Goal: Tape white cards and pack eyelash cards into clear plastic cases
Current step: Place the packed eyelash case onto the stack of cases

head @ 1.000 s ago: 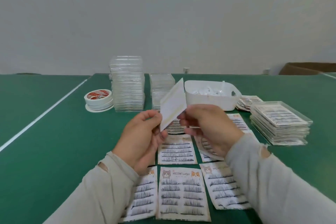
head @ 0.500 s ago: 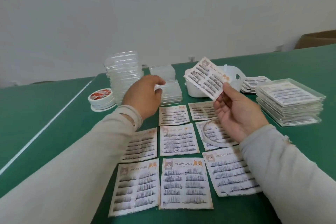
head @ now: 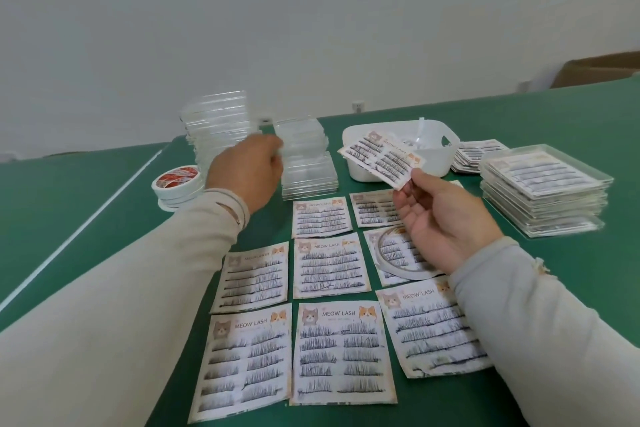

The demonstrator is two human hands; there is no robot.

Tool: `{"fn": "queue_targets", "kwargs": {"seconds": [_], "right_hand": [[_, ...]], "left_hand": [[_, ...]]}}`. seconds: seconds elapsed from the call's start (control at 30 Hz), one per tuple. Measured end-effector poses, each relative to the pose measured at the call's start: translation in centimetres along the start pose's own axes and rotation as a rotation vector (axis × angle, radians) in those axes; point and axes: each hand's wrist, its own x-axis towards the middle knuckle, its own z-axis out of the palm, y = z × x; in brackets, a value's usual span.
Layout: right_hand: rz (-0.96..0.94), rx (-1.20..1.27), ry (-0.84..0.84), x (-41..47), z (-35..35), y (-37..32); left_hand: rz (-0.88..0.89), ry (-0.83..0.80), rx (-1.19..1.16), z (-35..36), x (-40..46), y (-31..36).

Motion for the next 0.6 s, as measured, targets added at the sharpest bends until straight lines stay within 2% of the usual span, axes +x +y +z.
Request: {"fn": "queue_targets", "kwargs": {"seconds": [0.13,0.23,0.33,0.43,0.47,0.5,0.53,0.57,0.6], "right_hand": [[0.067,0.051,-0.115,-0.9,0.6,-0.4],[0.168,-0.108,-0.249,-1.8,0.7,-0.5],[0.279,-0.283,-0.348,-2.5,0.8,0.0],[0.344,-0.309,-0.394,-3.0,1.0,0.7],[0.353,-0.3,-0.401,-2.9,1.0,0.8],[0.357,-0.29,-0.413,-2.9,0.9,0.8],[0.357,-0.286,-0.434,-2.9,0.9,0.8],[0.354,-0.286,-0.471,-2.9,0.8,0.8],[0.349,-0.285,-0.518,-3.1,0.8,0.8]], "left_hand": [[-0.102,0.164,-0.354,-3.2,-1.6,1.0],[-0.034,0.21,-0.448,-4.3,-4.9,2.1],[0.061,0.161,-0.469,-4.2,-8.1,3.2],[0.193,0.027,-0.579,-3.6,-10.4,4.1],[0.185,0.02,-0.661,-3.5,-10.9,4.2],[0.111,0.046,-0.782,-3.5,-11.0,4.4],[-0.034,0.097,-0.939,-3.5,-11.0,4.5],[-0.223,0.137,-1.113,-3.6,-10.7,4.7],[-0.399,0.087,-1.283,-3.7,-10.2,4.9]]}}
